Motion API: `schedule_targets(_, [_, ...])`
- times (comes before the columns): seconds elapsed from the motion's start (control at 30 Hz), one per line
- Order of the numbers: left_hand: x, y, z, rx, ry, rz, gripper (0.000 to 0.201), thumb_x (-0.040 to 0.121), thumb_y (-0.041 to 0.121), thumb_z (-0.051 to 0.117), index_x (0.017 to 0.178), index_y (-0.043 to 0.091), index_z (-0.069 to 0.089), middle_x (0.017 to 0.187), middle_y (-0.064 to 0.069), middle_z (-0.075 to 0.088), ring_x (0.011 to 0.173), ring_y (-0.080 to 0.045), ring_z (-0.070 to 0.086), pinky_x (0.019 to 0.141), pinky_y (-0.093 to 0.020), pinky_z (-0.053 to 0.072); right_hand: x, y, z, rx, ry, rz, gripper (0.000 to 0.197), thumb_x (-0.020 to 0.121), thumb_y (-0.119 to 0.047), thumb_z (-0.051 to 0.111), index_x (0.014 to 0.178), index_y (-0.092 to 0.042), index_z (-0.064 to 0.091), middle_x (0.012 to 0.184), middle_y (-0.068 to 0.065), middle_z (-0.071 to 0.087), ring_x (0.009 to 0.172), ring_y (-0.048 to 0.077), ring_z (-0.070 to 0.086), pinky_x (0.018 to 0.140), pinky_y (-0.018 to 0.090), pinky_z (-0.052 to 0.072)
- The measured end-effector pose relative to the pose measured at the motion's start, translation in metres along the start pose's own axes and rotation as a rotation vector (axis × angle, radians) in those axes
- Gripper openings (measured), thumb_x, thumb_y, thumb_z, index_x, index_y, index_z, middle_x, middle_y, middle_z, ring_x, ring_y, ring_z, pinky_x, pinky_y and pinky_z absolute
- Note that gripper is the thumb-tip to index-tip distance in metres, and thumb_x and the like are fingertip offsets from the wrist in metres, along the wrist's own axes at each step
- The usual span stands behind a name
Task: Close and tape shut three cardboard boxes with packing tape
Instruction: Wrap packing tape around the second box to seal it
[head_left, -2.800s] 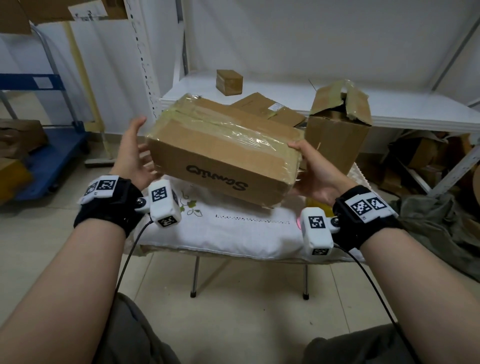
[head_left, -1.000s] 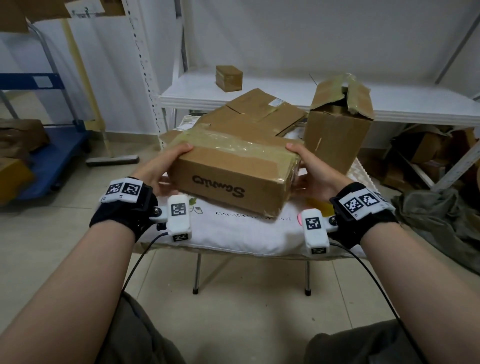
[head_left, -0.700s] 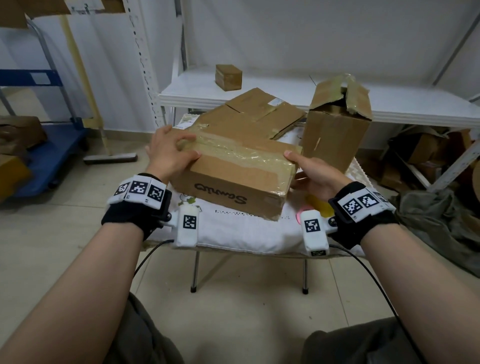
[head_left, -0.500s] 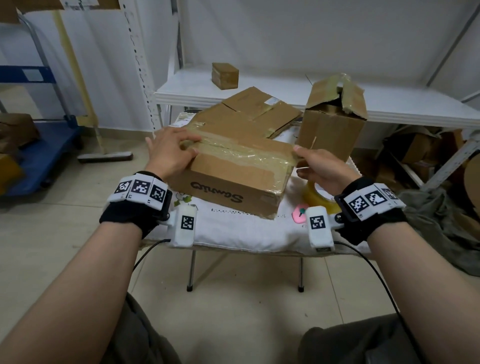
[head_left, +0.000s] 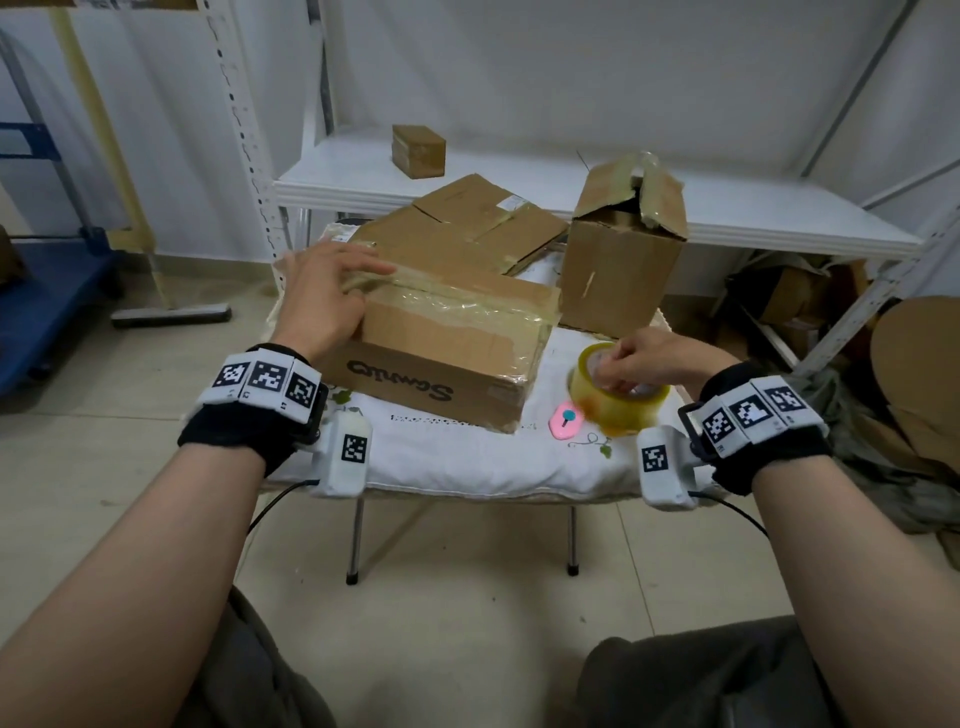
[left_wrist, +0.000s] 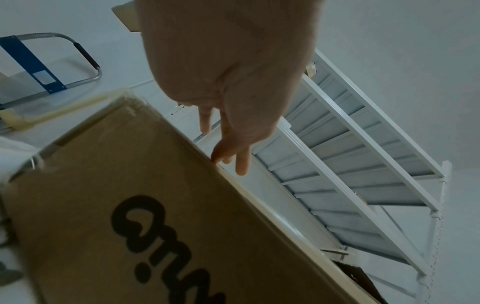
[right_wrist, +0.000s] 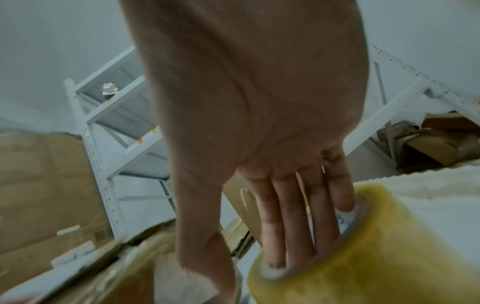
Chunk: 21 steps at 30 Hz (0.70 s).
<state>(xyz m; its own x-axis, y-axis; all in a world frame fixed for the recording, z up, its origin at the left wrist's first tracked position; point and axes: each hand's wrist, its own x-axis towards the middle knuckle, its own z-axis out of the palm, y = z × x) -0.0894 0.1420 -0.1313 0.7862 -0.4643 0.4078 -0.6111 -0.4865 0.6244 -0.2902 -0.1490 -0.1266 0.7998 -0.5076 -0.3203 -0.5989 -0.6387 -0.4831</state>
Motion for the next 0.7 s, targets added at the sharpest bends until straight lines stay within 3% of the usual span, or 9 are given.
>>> schedule_targets(0.1, [-0.004,0.013,0.002,-0.071,0.010,0.034,0.042,0.088,-0.007,0.058,0.112,0.023,0.074,0.130,0.005,0.063,0.124,-0.005,0.048,0.112,-0.021,0.024,-0.003,-0.003,0.005,-0.273,-0.033,0.022,0.030,0.080,-0.036,0.083,0.099,-0.015,0.072,0.096,-0.001,0.063,0.095,0.020,0.058,0.081,0.029,0.045])
schedule_targets(0.13, [-0.005,0.017,0.002,-0.085,0.013,0.044,0.039,0.090,-0.005,0.058,0.112,0.022,0.074,0.128,0.007,0.064,0.122,-0.003,0.048,0.108,-0.018,0.025,-0.003,-0.004,0.007,-0.311,-0.031,0.021,0.029,0.080,-0.032,0.083,0.101,-0.017,0.071,0.099,-0.001,0.062,0.097,0.020,0.057,0.081,0.028,0.044])
schedule_targets(0.23, [-0.006,0.026,0.002,-0.114,0.006,0.058,0.033,0.094,0.001,0.057,0.113,0.022,0.075,0.125,0.010,0.065,0.119,0.000,0.047,0.104,-0.016,0.026,-0.003,-0.004,0.009,-0.262,0.035,0.009,0.021,0.080,-0.018,0.082,0.097,-0.012,0.072,0.099,0.002,0.063,0.094,0.018,0.056,0.076,0.026,0.042])
schedule_targets(0.33, [-0.007,0.027,0.004,-0.134,-0.032,0.057,0.027,0.094,0.007,0.061,0.112,0.024,0.075,0.123,0.010,0.066,0.118,-0.001,0.050,0.102,-0.016,0.029,-0.002,-0.002,0.000,-0.107,0.159,-0.018,0.019,0.085,-0.015,0.075,0.097,0.000,0.076,0.098,0.012,0.069,0.089,0.021,0.060,0.073,0.028,0.045])
schedule_targets(0.47, [-0.009,0.029,0.009,-0.115,-0.110,0.034,0.024,0.092,0.020,0.068,0.114,0.028,0.072,0.126,0.009,0.063,0.114,-0.006,0.054,0.100,-0.024,0.039,-0.006,-0.003,-0.015,0.234,0.355,-0.086,0.012,0.092,-0.019,0.069,0.093,-0.008,0.074,0.094,0.008,0.067,0.073,0.011,0.056,0.060,0.023,0.042])
schedule_targets(0.57, [-0.011,0.035,0.013,-0.093,-0.120,0.041,0.030,0.090,0.029,0.071,0.120,0.027,0.069,0.130,0.007,0.060,0.115,-0.007,0.053,0.099,-0.023,0.041,-0.014,-0.011,-0.016,0.514,0.480,-0.245,0.007,0.095,-0.015,0.064,0.097,-0.016,0.071,0.092,0.006,0.065,0.075,0.012,0.058,0.062,0.021,0.045])
schedule_targets(0.7, [-0.013,0.046,0.018,-0.181,-0.116,0.056,0.051,0.085,0.041,0.074,0.133,0.029,0.060,0.138,0.004,0.055,0.115,-0.004,0.052,0.098,-0.023,0.040,-0.025,-0.026,-0.012,0.573,0.404,-0.547,0.020,0.096,-0.008,0.062,0.104,-0.024,0.071,0.090,0.003,0.064,0.080,0.006,0.056,0.074,0.015,0.045])
